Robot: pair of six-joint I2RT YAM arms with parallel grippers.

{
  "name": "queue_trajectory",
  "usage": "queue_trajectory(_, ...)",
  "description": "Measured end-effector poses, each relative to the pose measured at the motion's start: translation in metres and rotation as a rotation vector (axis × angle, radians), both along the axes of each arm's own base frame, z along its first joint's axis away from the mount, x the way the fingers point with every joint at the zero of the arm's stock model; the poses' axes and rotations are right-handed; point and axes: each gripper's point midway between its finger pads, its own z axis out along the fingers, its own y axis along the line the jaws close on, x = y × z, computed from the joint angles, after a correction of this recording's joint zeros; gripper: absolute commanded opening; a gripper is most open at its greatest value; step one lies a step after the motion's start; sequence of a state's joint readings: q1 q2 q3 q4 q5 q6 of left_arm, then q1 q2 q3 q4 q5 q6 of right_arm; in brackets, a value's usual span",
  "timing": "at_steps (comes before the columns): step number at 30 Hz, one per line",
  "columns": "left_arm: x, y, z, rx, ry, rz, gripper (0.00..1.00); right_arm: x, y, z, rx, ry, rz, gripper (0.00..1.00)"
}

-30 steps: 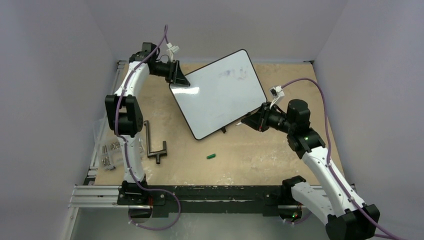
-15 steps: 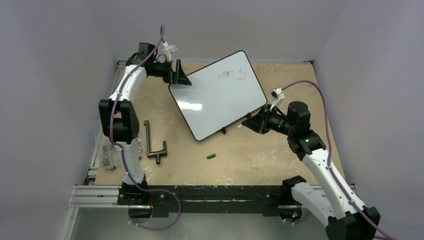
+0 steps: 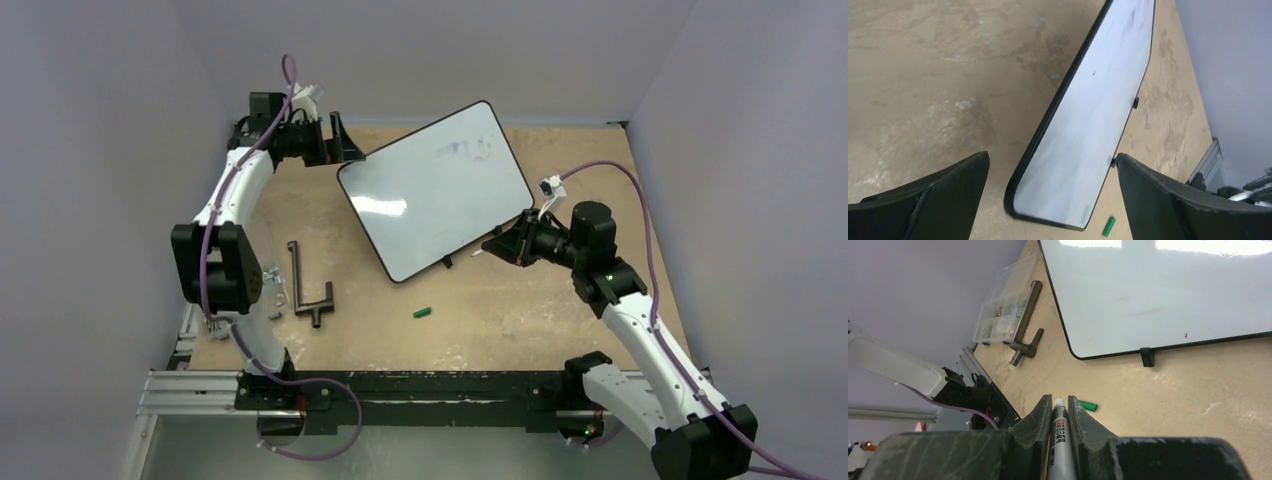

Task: Write a sentence on the whiteboard
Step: Move the whiteboard to the center of the board, then pick up the whiteboard from the whiteboard stand.

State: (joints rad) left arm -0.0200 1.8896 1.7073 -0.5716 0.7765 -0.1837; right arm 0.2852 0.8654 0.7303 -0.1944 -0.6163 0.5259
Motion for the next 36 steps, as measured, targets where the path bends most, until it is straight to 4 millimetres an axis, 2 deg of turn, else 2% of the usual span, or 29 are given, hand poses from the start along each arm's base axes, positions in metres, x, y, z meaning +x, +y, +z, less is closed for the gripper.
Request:
queue_trajectory(5, -0.017, 0.044, 0.03, -0.062, -0.096, 0.248, 1.0, 0.007, 0.002, -0.005, 0.004, 0.021, -0.003, 0.0)
queue_trajectory(7, -0.029, 0.055, 0.036, -0.097, -0.131, 0.324, 0.98, 0.009, 0.003, -0.006, 0.005, 0.022, -0.002, 0.0)
queue_trajectory(11, -0.051, 0.05, 0.035, -0.165, -0.177, 0.366, 0.94, 0.013, 0.005, -0.007, 0.01, 0.021, -0.001, 0.0)
queue_trajectory(15, -0.071, 0.047, 0.014, -0.203, -0.163, 0.402, 0.92, 0.018, 0.007, -0.003, 0.027, 0.006, -0.002, 0.0)
queue_trajectory(18, -0.074, 0.049, 0.009, -0.202, -0.158, 0.422, 0.9, 0.021, 0.009, 0.0, 0.042, 0.001, -0.001, 0.0)
queue_trajectory(21, -0.062, 0.051, 0.024, -0.181, -0.147, 0.424, 0.86, 0.023, 0.011, 0.002, 0.055, -0.004, 0.005, 0.0)
queue_trajectory(26, 0.011, 0.049, 0.11, -0.131, -0.248, 0.288, 0.73, 0.026, 0.012, -0.001, 0.053, 0.008, 0.007, 0.0)
queue_trajectory(28, 0.033, 0.047, 0.127, -0.112, -0.278, 0.223, 0.68, 0.026, 0.012, -0.002, 0.05, 0.009, 0.006, 0.0)
queue_trajectory(29, 0.04, 0.045, 0.129, -0.104, -0.279, 0.182, 0.66, 0.027, 0.012, -0.002, 0.05, 0.01, 0.005, 0.0)
queue_trajectory(31, 0.049, 0.04, 0.118, -0.099, -0.24, 0.12, 0.62, 0.027, 0.012, -0.002, 0.05, 0.009, 0.006, 0.0)
queue_trajectory(32, 0.053, 0.038, 0.106, -0.098, -0.204, 0.086, 0.62, 0.027, 0.012, -0.002, 0.05, 0.008, 0.006, 0.0)
queue_trajectory(36, 0.055, 0.026, 0.043, -0.103, -0.021, -0.007, 0.63, 0.027, 0.012, -0.002, 0.048, 0.006, 0.006, 0.0)
